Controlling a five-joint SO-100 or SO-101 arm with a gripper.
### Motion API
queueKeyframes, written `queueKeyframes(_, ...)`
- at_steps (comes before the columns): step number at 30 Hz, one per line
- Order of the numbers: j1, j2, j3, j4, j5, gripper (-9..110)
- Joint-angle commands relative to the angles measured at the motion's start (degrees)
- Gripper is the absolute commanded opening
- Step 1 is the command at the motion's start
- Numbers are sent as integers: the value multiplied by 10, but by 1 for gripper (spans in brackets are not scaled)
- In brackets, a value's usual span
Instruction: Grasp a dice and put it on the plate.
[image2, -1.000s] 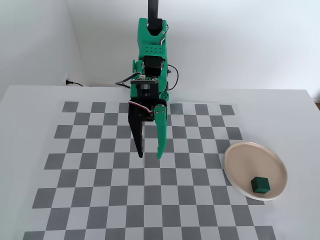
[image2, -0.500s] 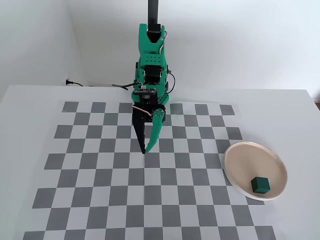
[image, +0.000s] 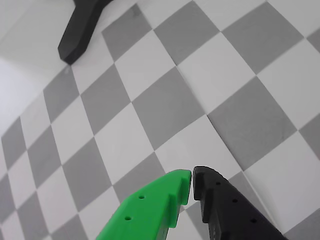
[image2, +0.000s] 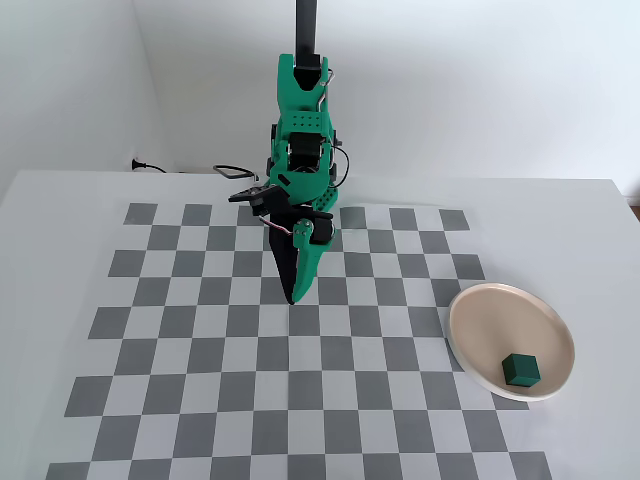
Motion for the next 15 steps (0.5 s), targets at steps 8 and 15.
queueKeyframes(8,25,-4,18,13,152,-4)
queueKeyframes(15,39,80,36,69,352,-4)
